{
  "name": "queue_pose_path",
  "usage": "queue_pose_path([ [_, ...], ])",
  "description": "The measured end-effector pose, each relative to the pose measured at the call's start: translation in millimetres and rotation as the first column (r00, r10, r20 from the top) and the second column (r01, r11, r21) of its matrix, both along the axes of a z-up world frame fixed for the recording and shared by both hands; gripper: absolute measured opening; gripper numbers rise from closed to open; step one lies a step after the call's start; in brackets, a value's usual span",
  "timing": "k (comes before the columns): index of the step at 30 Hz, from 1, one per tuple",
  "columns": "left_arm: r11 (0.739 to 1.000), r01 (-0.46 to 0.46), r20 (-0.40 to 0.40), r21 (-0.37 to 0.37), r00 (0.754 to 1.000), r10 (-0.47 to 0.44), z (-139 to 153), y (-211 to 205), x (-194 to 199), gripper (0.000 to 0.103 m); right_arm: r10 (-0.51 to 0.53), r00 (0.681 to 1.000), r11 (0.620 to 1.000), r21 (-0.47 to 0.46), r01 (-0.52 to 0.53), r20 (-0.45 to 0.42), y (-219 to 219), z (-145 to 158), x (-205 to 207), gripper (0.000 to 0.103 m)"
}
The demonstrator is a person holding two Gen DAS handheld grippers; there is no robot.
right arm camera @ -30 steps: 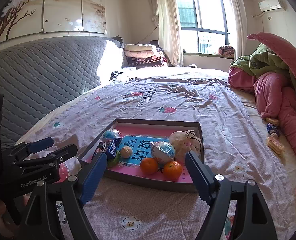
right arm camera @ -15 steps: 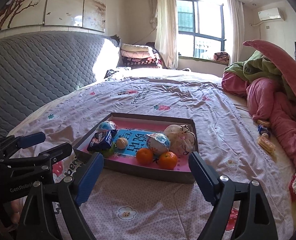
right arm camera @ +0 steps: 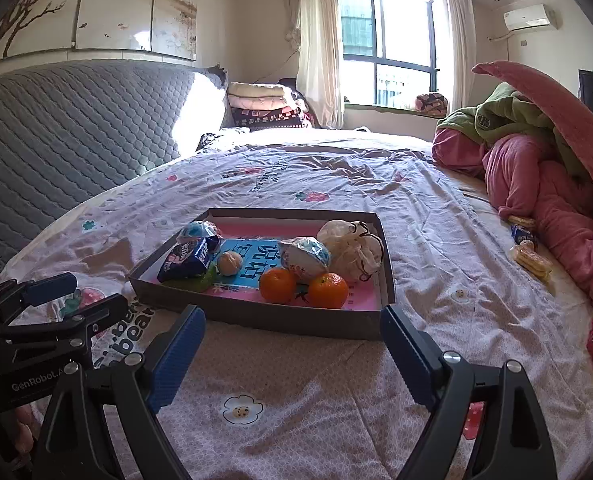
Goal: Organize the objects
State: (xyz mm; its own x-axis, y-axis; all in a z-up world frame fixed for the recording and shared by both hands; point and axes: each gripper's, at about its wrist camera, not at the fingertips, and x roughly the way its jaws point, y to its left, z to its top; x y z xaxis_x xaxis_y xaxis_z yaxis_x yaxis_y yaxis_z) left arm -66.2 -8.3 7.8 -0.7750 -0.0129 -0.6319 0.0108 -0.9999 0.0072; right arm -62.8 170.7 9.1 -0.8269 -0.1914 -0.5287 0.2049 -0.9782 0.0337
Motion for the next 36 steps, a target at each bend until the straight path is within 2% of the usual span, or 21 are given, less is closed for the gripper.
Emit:
queue_pose_path([
  [13, 1.0, 0.014, 0.047, 0.009, 0.999, -0.015, -22, 7, -1, 0.076, -0.002, 0.999, 1.0, 0.001, 0.002, 0.049, -1, -25, 0, 0.089],
  [27, 0.999, 0.025, 0.057, 0.024, 0.998, -0.026, -37, 7, -5, 0.076, -0.012, 0.997, 1.0, 0.001, 0.011, 0.071, 2, -44, -1, 0.089],
  [36, 0.999, 0.0, 0.067, 0.038, 0.998, -0.003, -45, 3, -6, 0.076, -0.011, 0.996, 1.0, 0.004, 0.011, 0.088, 0, -54, 1, 0.089],
])
